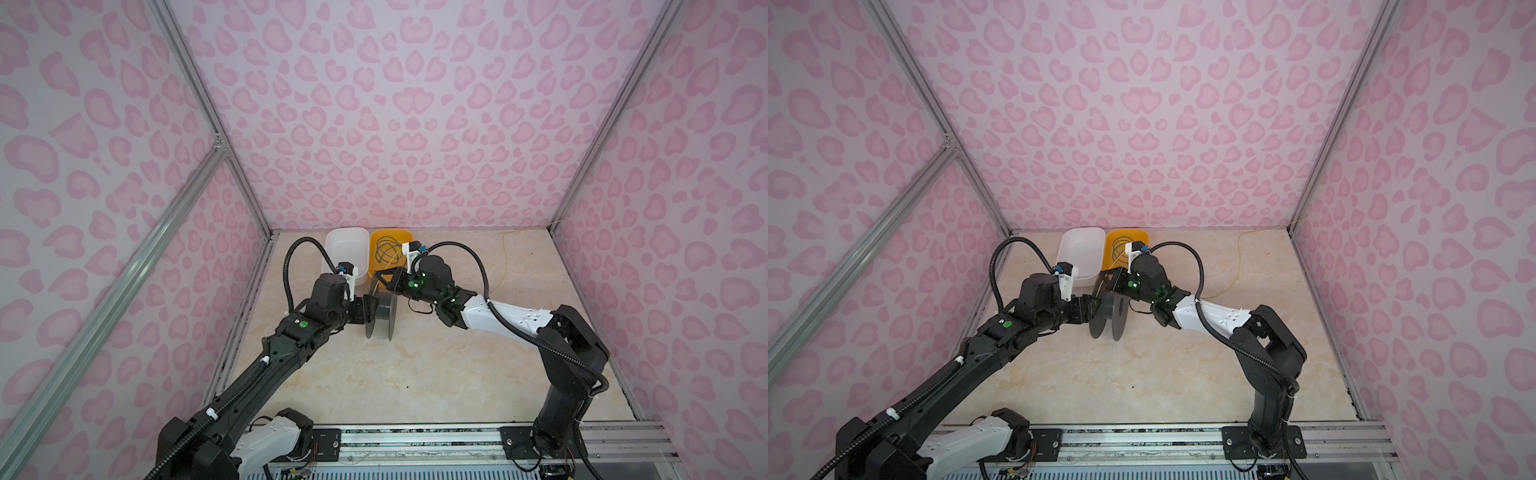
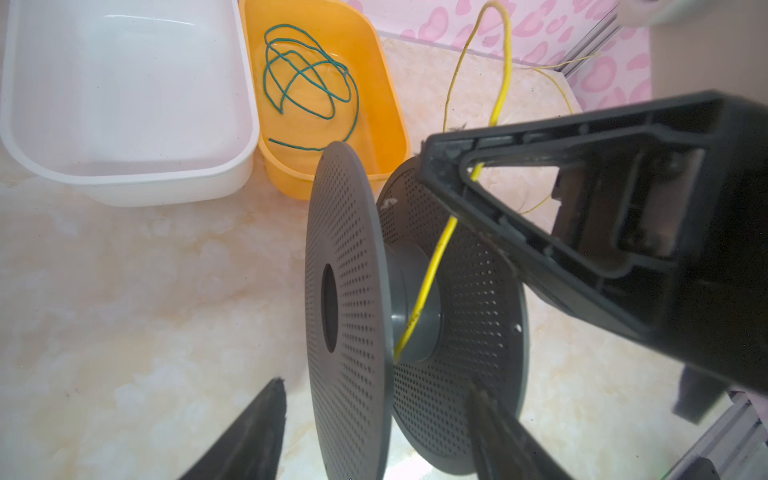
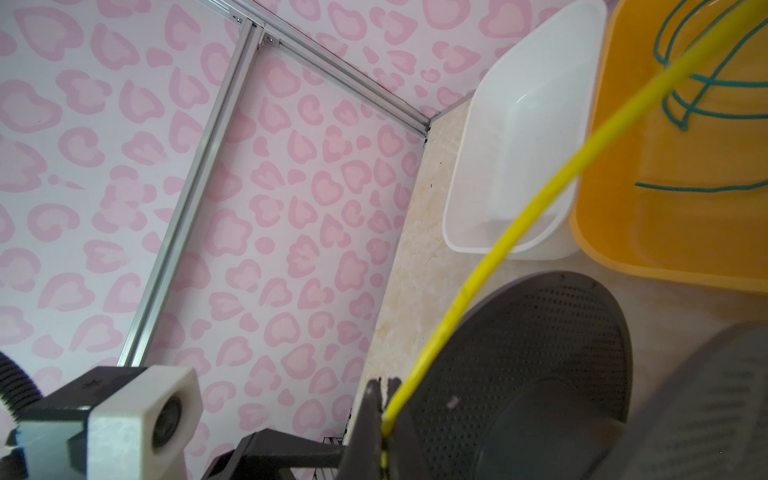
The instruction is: Wrap the cables
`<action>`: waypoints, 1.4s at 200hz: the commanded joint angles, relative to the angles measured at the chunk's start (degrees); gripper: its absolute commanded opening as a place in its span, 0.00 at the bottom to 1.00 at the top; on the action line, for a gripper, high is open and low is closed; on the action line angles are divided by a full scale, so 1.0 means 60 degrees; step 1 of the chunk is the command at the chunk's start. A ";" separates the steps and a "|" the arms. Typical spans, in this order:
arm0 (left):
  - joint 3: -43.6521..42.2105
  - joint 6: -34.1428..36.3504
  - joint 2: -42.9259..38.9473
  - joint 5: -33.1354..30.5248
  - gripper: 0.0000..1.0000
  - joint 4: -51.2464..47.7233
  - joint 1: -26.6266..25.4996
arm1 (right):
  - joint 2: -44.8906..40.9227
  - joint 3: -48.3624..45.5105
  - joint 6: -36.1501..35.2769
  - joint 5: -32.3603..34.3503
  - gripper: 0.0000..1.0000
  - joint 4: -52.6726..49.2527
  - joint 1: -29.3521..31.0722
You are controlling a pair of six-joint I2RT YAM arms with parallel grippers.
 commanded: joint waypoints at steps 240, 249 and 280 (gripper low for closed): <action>-0.0044 0.1194 0.1076 -0.2972 0.22 0.0984 -0.1171 | 0.0479 -0.0380 0.0797 -0.0392 0.00 0.1354 -0.0036; -0.0049 0.1194 0.1076 -0.3077 0.20 0.0925 -0.1206 | 0.0495 -0.0394 0.0831 -0.0411 0.00 0.1398 -0.0043; -0.0061 0.1280 0.1075 -0.3257 0.15 0.0835 -0.1292 | 0.0526 -0.0382 0.0846 -0.0422 0.00 0.1426 -0.0063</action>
